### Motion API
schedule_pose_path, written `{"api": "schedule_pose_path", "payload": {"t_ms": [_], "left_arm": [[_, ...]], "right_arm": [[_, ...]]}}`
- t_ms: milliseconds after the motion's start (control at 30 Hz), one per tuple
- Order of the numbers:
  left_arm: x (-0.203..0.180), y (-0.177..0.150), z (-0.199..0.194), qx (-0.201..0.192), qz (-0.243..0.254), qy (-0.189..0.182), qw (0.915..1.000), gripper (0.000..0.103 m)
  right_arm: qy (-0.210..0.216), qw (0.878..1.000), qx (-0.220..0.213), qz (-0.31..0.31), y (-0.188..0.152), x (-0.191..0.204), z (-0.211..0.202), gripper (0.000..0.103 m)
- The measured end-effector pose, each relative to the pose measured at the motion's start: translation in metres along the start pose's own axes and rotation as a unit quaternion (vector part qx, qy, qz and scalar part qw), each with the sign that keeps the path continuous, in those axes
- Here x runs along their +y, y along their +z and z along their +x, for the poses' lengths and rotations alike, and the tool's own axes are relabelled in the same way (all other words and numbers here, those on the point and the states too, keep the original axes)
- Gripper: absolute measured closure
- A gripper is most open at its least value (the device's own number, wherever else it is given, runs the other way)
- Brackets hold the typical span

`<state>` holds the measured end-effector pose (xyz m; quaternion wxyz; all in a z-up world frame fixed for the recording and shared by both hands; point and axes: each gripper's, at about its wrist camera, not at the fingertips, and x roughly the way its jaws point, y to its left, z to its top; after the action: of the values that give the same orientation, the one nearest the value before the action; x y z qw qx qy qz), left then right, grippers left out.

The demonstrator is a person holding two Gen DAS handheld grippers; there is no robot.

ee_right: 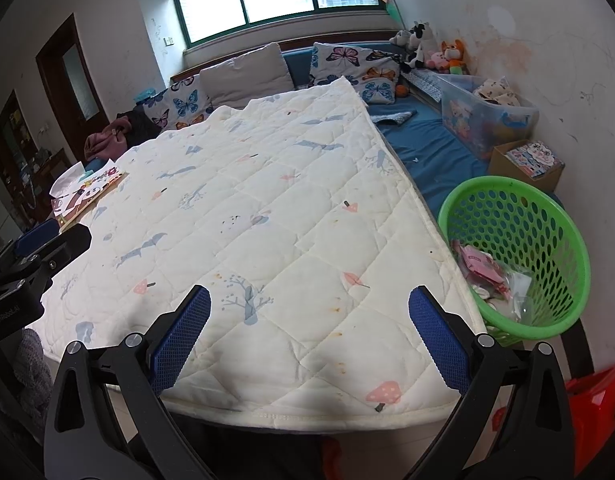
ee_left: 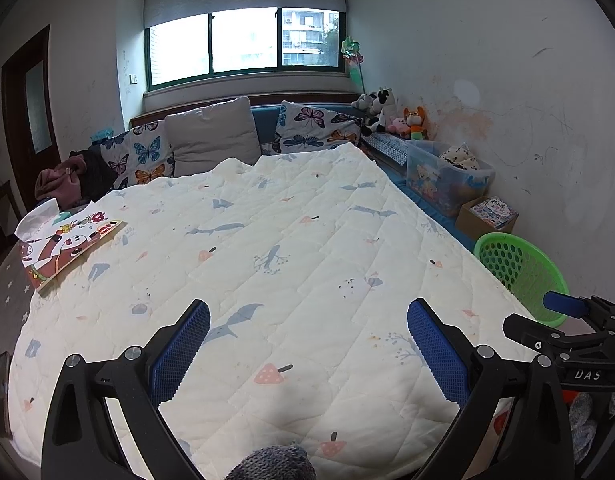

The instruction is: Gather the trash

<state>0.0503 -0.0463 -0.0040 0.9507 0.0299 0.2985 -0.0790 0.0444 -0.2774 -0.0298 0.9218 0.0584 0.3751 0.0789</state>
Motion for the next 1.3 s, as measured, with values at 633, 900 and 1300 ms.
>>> {"api": "schedule_pose_path", "payload": {"t_ms": [633,900,1300], "left_arm": [[0.0,-0.004,-0.004,-0.001,-0.003,-0.002,1.0,0.007],[-0.002,-0.004,-0.008,-0.005,-0.004,-0.011,0.9999,0.007],[0.0,-0.002,-0.01,-0.008,-0.012,-0.012,0.9998,0.007]], "right_arm": [[0.002,1.0,0.002,0.0,-0.001,0.001,0.001,0.004],[0.002,1.0,0.002,-0.001,-0.001,0.001,0.002,0.004],[0.003,1.0,0.002,0.001,-0.001,0.001,0.002,0.004]]}}
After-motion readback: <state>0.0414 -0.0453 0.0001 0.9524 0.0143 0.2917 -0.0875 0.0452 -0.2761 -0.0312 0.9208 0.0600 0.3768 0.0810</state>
